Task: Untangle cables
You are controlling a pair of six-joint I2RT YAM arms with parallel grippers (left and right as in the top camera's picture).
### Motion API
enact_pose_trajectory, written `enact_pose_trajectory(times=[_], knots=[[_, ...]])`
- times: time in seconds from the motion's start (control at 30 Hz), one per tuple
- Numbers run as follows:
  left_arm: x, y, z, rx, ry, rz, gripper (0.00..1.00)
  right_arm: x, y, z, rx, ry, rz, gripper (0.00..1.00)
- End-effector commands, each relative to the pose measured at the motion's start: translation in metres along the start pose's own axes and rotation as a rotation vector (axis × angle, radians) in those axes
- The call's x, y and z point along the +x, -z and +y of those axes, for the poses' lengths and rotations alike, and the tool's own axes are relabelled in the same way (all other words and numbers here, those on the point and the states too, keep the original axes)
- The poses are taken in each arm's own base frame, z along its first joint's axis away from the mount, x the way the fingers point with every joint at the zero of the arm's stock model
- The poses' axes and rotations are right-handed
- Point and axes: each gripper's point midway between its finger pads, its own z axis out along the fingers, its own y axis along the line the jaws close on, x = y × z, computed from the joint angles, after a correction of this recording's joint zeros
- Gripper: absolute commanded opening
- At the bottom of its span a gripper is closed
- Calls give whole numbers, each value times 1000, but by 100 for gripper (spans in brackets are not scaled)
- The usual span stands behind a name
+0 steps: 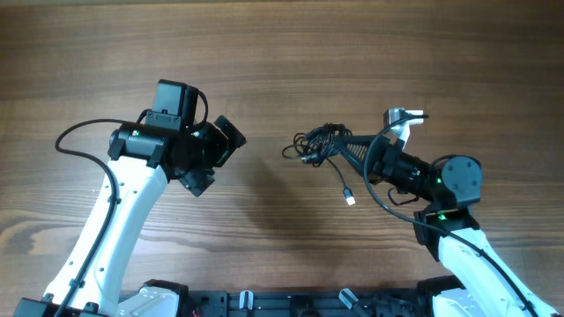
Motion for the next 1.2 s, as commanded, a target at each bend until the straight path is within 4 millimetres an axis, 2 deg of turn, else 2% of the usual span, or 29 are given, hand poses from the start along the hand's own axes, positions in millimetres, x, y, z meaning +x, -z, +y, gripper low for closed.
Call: enact_pose_trajectory(times=[0.0,0.07,0.13,0.17,0.3,0.43,0.57,0.67,0.77,0.87,0.93,1.03,1.1,1.17], knots=[[29,4,-21,118,-291,107,100,-15,-1,-3,5,-353,-87,15],[47,4,-24,149,-444,163,100,-17,0,-13,28,-548,-112,13],[59,3,-26,157,-512,190,100,-28,2,-17,25,-559,-180,9],[64,2,-29,162,-539,195,100,-31,2,-17,21,-559,-194,5],[85,-6,-45,183,-656,189,100,-38,3,-18,12,-556,-236,4],[77,-16,-34,45,-697,71,100,-42,5,-22,20,-570,-262,4],[83,-17,-35,49,-647,87,100,-62,17,-29,20,-584,-366,4],[99,-18,-43,100,-651,151,100,-78,27,-30,2,-577,-442,4],[103,-28,-43,73,-665,148,100,-84,33,-30,-3,-576,-466,4],[111,-40,-55,125,-726,125,100,-88,37,-31,-3,-578,-482,4],[103,-44,-62,172,-641,106,98,-87,41,-41,31,-615,-477,4],[92,-35,-69,284,-634,52,94,-89,53,-59,88,-687,-494,4],[92,-23,-65,335,-644,9,91,-90,60,-66,115,-685,-506,4],[97,-4,-53,404,-637,-67,92,-93,63,-66,129,-615,-514,4]])
